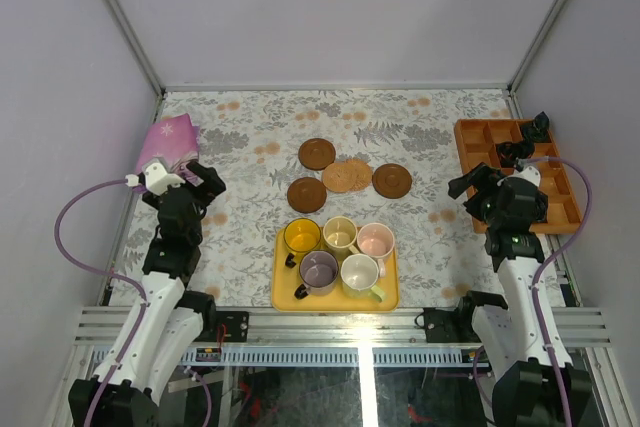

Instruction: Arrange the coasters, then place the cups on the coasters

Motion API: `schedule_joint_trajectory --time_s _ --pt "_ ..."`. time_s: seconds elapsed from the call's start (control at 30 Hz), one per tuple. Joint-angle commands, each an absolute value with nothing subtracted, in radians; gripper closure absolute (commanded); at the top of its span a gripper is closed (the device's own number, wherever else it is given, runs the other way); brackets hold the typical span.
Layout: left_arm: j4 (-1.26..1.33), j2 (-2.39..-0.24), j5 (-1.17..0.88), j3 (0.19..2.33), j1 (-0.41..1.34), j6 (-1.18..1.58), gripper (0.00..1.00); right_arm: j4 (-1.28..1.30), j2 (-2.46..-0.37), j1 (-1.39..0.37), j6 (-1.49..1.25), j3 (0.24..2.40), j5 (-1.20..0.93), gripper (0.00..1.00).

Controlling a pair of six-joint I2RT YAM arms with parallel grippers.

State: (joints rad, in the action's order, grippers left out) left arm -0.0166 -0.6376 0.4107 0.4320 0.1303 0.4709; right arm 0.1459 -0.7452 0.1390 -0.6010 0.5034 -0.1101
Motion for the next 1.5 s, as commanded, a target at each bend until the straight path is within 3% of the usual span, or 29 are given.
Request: schedule_joint_trajectory --time_s 0.0,0.5,0.77,1.07,1.47 --pt "-0.023 -0.639 0.413 0.469 0.135 0.467 0.00 0.142 -0.767 0.134 -0.636 0.513 -0.049 0.01" --pt "-0.012 -0.693 0.405 0.475 0.135 0.473 0.00 0.331 -0.938 0.133 -0.430 0.673 -0.205 0.01" --pt "0.016 -0.734 0.365 0.463 0.136 0.504 0.00 0.266 -0.949 0.133 -0.492 0.601 -0.506 0.01" --pt "-0.013 -0.837 0.388 0.522 0.136 0.519 0.00 0.375 -0.728 0.132 -0.526 0.512 -0.544 0.01" --pt "-0.001 -0.923 0.245 0.568 0.136 0.595 0.00 0.395 -0.509 0.131 -0.649 0.435 -0.609 0.01"
